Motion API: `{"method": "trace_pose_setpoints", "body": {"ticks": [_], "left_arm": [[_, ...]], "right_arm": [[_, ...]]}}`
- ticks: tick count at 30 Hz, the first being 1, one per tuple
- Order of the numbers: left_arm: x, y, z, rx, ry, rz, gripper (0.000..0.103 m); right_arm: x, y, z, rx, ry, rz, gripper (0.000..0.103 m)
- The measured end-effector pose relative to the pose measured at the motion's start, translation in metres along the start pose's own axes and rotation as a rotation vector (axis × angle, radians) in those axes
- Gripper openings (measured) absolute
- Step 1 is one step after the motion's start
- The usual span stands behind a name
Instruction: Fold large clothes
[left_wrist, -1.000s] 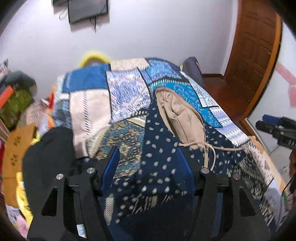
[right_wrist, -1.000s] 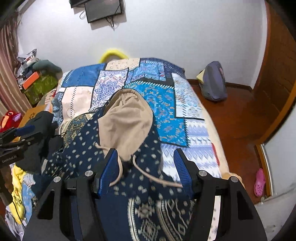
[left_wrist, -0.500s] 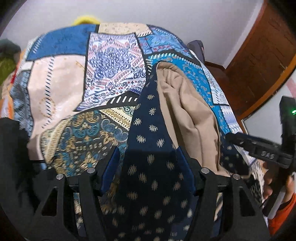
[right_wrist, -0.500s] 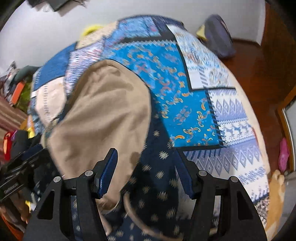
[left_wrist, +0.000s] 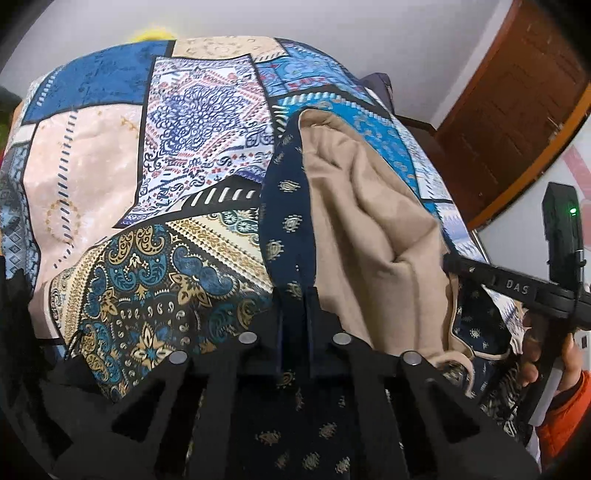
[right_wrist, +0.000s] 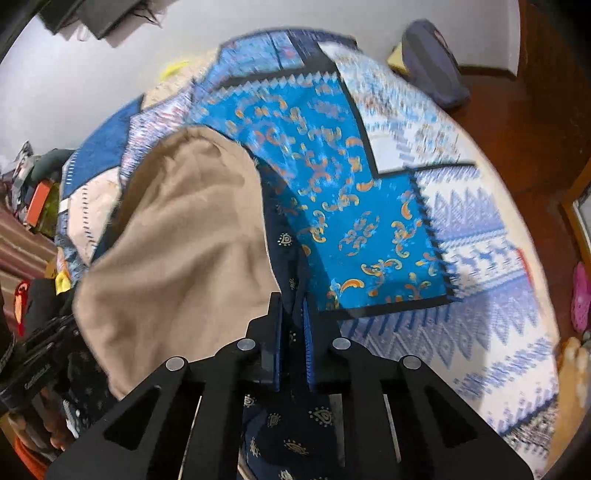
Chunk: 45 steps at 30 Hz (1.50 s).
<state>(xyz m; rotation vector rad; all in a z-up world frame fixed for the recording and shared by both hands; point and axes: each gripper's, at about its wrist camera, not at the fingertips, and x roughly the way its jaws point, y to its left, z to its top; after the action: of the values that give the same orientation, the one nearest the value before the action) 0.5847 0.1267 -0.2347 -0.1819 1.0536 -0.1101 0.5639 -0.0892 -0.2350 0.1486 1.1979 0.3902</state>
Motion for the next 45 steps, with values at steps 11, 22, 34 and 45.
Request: {"method": "trace_pose_setpoints", "body": {"ticks": [11,22,34,45], "left_arm": [[-0.125,-0.037,-0.032,0.087,-0.097,-0.047,0.005],[-0.189,-0.043,-0.131,0.13,-0.061,-0.056,0.005],[-0.132,-0.015,-0.215,0.102,0.077,0.035,0.005],[-0.142,-0.01,-0.218,0.09,0.055,0.068,0.038]], "right_arm": [[-0.141,0.035,-0.046,-0.165,-0.152,0.05,0.008],[-0.181,0.045,-0.136,-0.212,-0.101,0.078,0.009],[-0.124,0.002,-0.203,-0.193,0.041,-0.09,0.009],[-0.135,0.026,-0.205,-0.335,0.011,-0.167,0.028]]}}
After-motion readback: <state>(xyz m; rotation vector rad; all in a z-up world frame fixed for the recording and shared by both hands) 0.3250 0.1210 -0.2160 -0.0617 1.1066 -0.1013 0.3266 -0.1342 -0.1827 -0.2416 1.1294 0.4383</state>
